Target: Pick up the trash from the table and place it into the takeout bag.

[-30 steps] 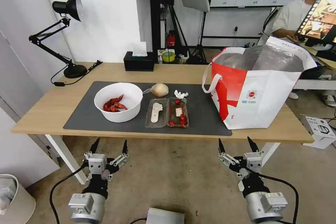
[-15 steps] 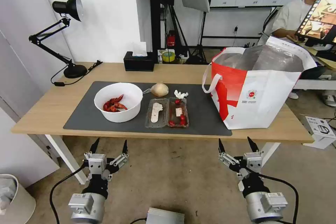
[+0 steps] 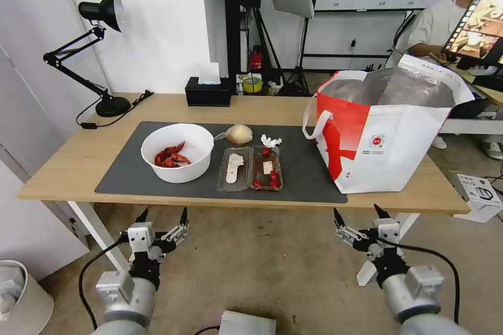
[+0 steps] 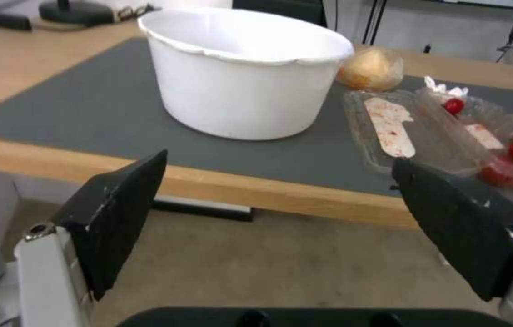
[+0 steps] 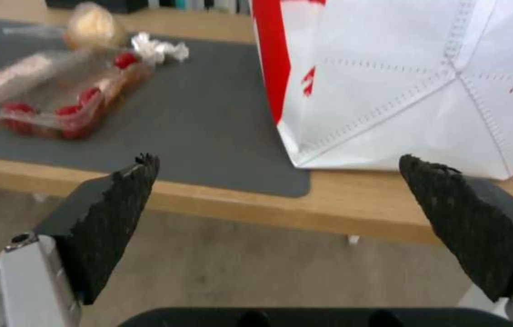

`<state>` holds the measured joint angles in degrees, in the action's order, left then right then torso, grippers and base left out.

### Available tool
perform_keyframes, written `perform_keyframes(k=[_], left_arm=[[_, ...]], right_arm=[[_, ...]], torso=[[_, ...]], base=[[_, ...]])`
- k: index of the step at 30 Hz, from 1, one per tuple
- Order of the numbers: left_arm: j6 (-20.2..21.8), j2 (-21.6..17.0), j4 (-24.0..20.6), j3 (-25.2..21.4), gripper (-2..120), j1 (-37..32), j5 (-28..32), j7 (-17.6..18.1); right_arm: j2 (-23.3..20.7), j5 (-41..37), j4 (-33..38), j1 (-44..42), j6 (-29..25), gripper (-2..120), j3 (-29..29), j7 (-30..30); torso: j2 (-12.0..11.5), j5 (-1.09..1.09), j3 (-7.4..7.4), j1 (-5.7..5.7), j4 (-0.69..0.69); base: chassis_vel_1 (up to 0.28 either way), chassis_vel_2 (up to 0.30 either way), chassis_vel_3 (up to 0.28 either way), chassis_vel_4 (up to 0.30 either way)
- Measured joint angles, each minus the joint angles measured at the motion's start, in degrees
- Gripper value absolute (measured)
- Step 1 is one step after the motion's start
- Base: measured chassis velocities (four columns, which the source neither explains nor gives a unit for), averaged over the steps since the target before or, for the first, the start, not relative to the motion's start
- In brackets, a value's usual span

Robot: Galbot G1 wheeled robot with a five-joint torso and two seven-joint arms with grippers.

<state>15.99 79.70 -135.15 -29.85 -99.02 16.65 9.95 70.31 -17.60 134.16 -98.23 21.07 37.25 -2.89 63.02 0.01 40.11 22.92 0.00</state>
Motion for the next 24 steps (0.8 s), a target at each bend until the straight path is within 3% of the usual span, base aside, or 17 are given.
perform_keyframes(k=[8, 12, 24], left_arm=[[10.0, -4.3, -2.3, 1.1, 100, 2.7, 11.1, 6.5], [10.4, -4.5, -2.3, 1.1, 100, 2.7, 11.5, 6.8], [10.2, -4.3, -2.9, 0.9, 100, 2.1, 11.3, 6.6]], right_arm=[[-8.7, -10.1, 1.4, 2.9, 12.1, 100, 3.3, -1.8], [-12.3, -14.5, 2.2, 4.2, 17.4, 100, 4.5, -2.9], [-12.7, -15.2, 2.7, 4.3, 18.1, 100, 4.5, -3.4]], torso=[[0.0, 0.0, 0.0, 0.01, -0.01], [0.0, -0.02, 0.0, 0.0, 0.01], [0.0, -0.01, 0.0, 0.0, 0.0]], base=[[0.0, 0.0, 0.0, 0.0], [0.0, 0.0, 0.0, 0.0], [0.0, 0.0, 0.0, 0.0]])
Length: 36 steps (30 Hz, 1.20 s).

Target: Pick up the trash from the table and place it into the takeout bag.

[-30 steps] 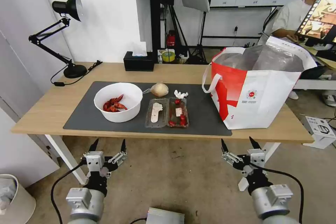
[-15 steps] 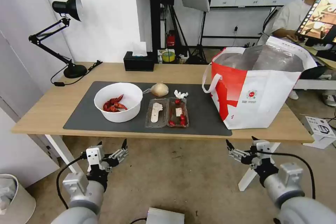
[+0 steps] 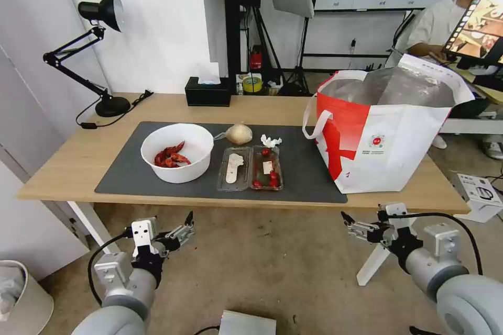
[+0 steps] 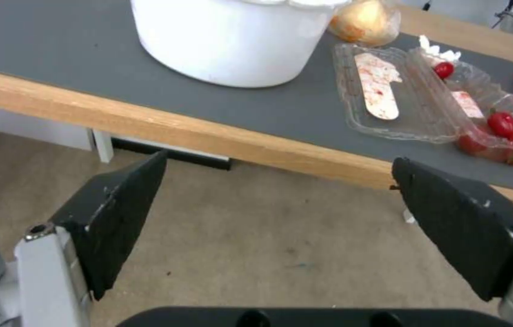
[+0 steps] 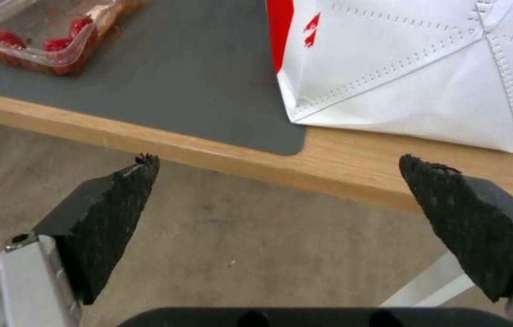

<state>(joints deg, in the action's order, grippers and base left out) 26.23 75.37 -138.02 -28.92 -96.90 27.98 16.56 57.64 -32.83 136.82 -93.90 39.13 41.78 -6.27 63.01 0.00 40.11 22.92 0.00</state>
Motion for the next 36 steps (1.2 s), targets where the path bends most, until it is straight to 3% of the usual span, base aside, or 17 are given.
perform_keyframes(k=[11, 18, 30, 36], left_arm=[[0.0, 0.1, -1.4, -0.4, 100, -0.3, 0.7, -0.3], [2.2, 0.2, -3.6, -1.5, 100, -0.7, 1.6, -0.5], [2.4, 0.5, -5.3, -1.8, 100, -0.8, 9.9, 0.3], [2.5, 0.6, -5.3, -1.0, 100, 0.1, 16.8, 2.8]], right_arm=[[-0.2, 0.0, 0.3, 0.1, -0.3, 100, 0.2, 0.0], [-0.3, 0.1, 0.8, 0.2, -0.5, 100, 0.2, 0.0], [-0.2, 0.1, 1.6, 0.1, -0.7, 100, 0.2, 0.0], [0.0, 0.1, 1.8, 0.1, -0.7, 100, 0.1, -0.2]], torso=[[0.0, 0.0, 0.0, 0.0, 0.0], [0.0, 0.0, 0.0, 0.0, 0.0], [0.0, 0.0, 0.0, -0.01, 0.0], [0.0, 0.0, 0.0, -0.01, 0.0]], base=[[0.0, 0.0, 0.0, 0.0], [0.0, 0.0, 0.0, 0.0], [0.0, 0.0, 0.0, 0.0], [0.0, 0.0, 0.0, 0.0]])
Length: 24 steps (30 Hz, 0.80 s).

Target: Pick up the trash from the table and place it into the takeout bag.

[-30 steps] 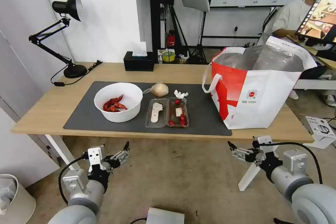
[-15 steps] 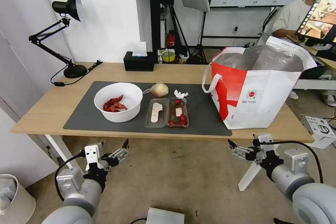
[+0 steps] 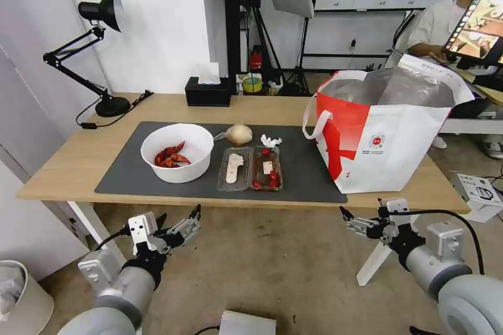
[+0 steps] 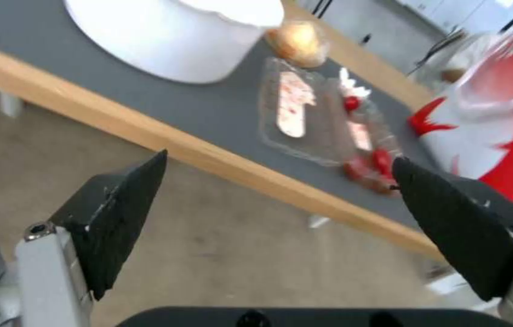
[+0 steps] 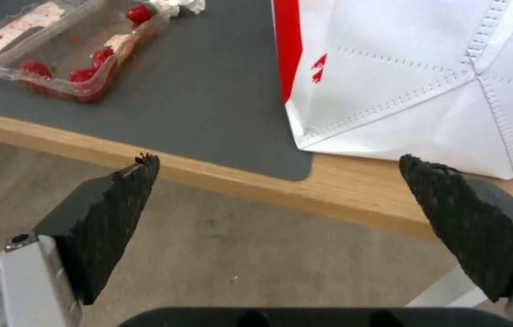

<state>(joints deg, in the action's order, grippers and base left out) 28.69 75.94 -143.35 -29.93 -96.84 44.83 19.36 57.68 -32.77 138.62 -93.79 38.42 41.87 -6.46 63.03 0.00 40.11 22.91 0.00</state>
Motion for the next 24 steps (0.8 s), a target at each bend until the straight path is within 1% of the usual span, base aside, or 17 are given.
perform_keyframes(k=[3, 4, 6, 7, 8, 10, 12, 13, 14, 16, 24], left_arm=[[-1.2, 1.0, 0.0, 1.2, 100, 0.3, 7.5, 2.3], [-1.2, 1.0, 0.0, 1.2, 100, 0.3, 7.5, 2.3], [-1.5, 1.3, 0.0, 1.7, 100, 0.4, 10.4, 2.8], [-1.5, 1.3, 0.0, 1.7, 100, 0.4, 10.4, 2.8], [-1.7, 1.3, 0.0, 2.1, 100, 0.6, 12.4, 3.4], [-1.9, 1.3, 0.0, 2.7, 100, 0.9, 14.5, 4.2], [-1.9, 1.3, 0.0, 2.8, 100, 1.0, 15.1, 4.4], [-2.1, 1.3, 0.0, 3.0, 100, 1.5, 17.0, 4.8], [-2.1, 1.3, 0.0, 3.0, 100, 1.5, 17.0, 4.8], [-2.9, 1.4, 0.0, 3.3, 100, 2.3, 20.0, 6.0], [-5.7, 1.5, 0.2, 5.5, 100, 5.4, 23.8, 6.5]], right_arm=[[-0.1, 0.0, 0.4, -0.2, 0.0, 100, 0.0, -0.1], [-0.1, 0.0, 0.4, -0.2, 0.0, 100, 0.0, -0.1], [-0.2, 0.0, 0.6, -0.2, 0.0, 100, 0.1, -0.2], [-0.2, 0.0, 0.6, -0.2, 0.0, 100, 0.1, -0.2], [-0.3, 0.0, 0.6, -0.2, 0.0, 100, 0.1, -0.2], [-0.3, 0.0, 0.6, -0.3, 0.0, 100, 0.2, -0.2], [-0.3, 0.0, 0.6, -0.3, 0.0, 100, 0.2, -0.2], [-0.3, 0.0, 0.6, -0.3, -0.1, 100, 0.2, -0.2], [-0.3, 0.0, 0.6, -0.3, -0.1, 100, 0.2, -0.2], [-0.4, 0.0, 0.3, 0.0, -0.1, 100, -0.1, -0.2], [-0.6, 0.0, -0.1, 0.2, -0.1, 100, -0.3, -0.3]], torso=[[0.0, 0.0, 0.0, 0.0, 0.0], [0.0, 0.0, 0.0, 0.0, 0.0], [0.0, 0.0, 0.0, 0.0, 0.0], [0.0, 0.0, 0.0, 0.0, 0.0], [0.0, 0.0, 0.0, 0.0, 0.0], [0.0, 0.0, 0.0, 0.0, 0.0], [0.0, 0.0, 0.0, 0.0, 0.0], [0.0, 0.0, 0.0, 0.0, 0.0], [0.0, 0.0, 0.0, 0.0, 0.0], [0.0, 0.0, 0.0, 0.0, 0.0], [0.0, 0.01, 0.0, 0.0, 0.0]], base=[[0.0, 0.0, 0.0, 0.0], [0.0, 0.0, 0.0, 0.0], [0.0, 0.0, 0.0, 0.0], [0.0, 0.0, 0.0, 0.0], [0.0, 0.0, 0.0, 0.0], [0.0, 0.0, 0.0, 0.0], [0.0, 0.0, 0.0, 0.0], [0.0, 0.0, 0.0, 0.0], [0.0, 0.0, 0.0, 0.0], [0.0, 0.0, 0.0, 0.0], [0.0, 0.0, 0.0, 0.0]])
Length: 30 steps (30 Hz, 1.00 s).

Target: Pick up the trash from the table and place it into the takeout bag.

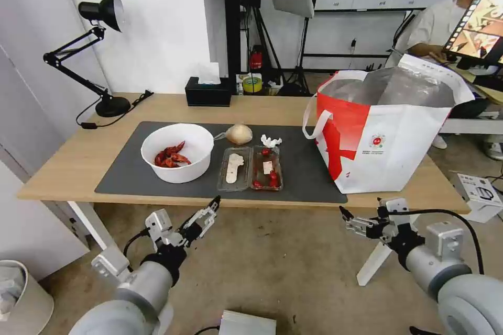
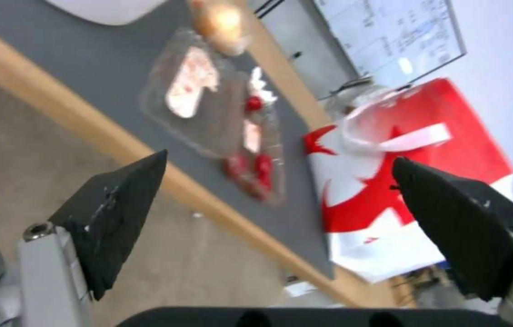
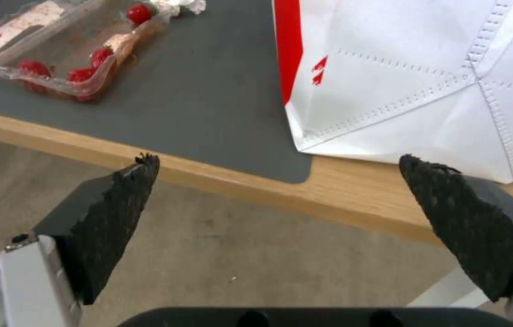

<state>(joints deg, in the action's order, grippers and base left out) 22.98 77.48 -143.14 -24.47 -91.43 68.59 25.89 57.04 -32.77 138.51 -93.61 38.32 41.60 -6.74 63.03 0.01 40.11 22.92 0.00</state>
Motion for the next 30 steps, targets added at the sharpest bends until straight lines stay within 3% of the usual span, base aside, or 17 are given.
perform_keyframes(k=[13, 30], left_arm=[[-1.2, 1.1, 4.2, 6.4, 100, 4.7, 0.9, 0.9], [-4.8, 1.4, 10.0, 10.9, 100, 12.1, 3.3, 7.4]], right_arm=[[-0.1, 0.1, -0.2, -0.2, 0.0, 100, 0.1, -0.1], [0.4, 0.3, 0.5, -1.2, 0.0, 100, 0.5, -0.4]], torso=[[0.0, -0.01, 0.0, 0.0, 0.0], [0.0, 0.0, 0.0, 0.0, 0.0]], base=[[0.0, 0.0, 0.0, 0.0], [0.0, 0.0, 0.0, 0.0]])
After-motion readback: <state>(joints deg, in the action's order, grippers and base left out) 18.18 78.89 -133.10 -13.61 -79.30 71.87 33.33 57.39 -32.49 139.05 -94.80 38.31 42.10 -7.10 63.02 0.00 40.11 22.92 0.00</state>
